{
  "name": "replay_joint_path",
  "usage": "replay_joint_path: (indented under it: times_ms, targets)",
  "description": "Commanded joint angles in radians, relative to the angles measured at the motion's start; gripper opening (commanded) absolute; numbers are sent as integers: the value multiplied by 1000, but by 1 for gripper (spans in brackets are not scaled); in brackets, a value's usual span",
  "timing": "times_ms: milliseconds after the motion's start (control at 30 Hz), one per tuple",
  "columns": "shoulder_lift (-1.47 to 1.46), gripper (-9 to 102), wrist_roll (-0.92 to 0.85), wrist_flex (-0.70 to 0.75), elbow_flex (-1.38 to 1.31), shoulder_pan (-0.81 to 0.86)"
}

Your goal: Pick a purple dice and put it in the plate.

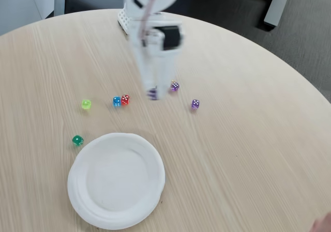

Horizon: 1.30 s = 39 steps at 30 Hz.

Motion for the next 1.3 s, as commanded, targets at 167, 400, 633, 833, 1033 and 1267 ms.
replay_joint_path:
  times_ms: [167, 400, 633, 833, 1033, 1267]
  targets:
    - [15, 0, -81, 2, -35, 181]
    - [-14, 0, -26, -11, -35, 201]
    - [-161, 0, 25, -26, -37, 127]
    - [-183, 0, -118, -249, -21, 121]
    - [-184, 0, -256, -423, 8, 138]
    - [-239, 0, -307, -423, 9, 130]
